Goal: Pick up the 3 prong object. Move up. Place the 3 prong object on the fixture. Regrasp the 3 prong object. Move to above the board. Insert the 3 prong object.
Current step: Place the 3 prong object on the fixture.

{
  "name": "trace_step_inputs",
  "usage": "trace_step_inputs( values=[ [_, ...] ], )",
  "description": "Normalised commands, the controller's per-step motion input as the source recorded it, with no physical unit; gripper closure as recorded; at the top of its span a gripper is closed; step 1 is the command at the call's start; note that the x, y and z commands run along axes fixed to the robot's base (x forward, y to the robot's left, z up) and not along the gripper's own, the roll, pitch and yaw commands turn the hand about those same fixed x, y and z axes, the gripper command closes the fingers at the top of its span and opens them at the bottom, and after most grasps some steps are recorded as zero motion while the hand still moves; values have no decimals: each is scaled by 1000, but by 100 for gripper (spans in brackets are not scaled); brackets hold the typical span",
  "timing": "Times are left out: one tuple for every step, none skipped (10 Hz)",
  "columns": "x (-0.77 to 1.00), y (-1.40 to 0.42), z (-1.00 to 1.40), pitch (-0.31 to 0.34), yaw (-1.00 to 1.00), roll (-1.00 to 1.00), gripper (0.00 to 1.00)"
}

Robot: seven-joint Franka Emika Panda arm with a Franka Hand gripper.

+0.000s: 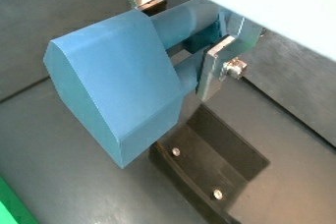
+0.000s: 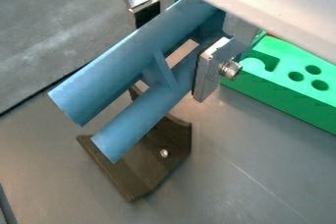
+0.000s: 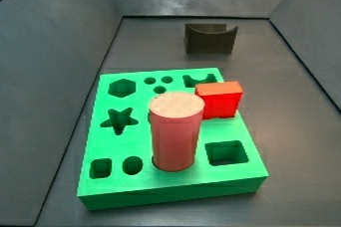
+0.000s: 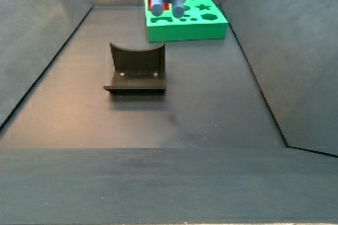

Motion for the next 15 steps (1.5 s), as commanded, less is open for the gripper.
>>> trace_step_inputs(
  values=[
    [1000,-66,-3,126,39,18,100],
    [858,186,-20,129,-56,-1000,100],
    [772,195,-18,128,-62,-1000,100],
    [657,148,-10,135,-81,-1000,100],
    [580,92,-2,142,-84,-1000,100],
    [502,71,-7,146,-88,-1000,100],
    [426,61,-12,150,-95,-1000,100],
    [321,53,-9,156,-108,-1000,100],
    [245,50,-8,159,-120,-1000,100],
    [145,47,-11,162,-137,-1000,100],
    [96,49,-12,163,-149,-1000,100],
    [56,43,-6,137,-188,-985,100],
    [61,41,-11,113,-184,-866,100],
    [77,46,-14,79,-169,-631,100],
    [83,48,-19,61,-154,-455,100]
  ],
)
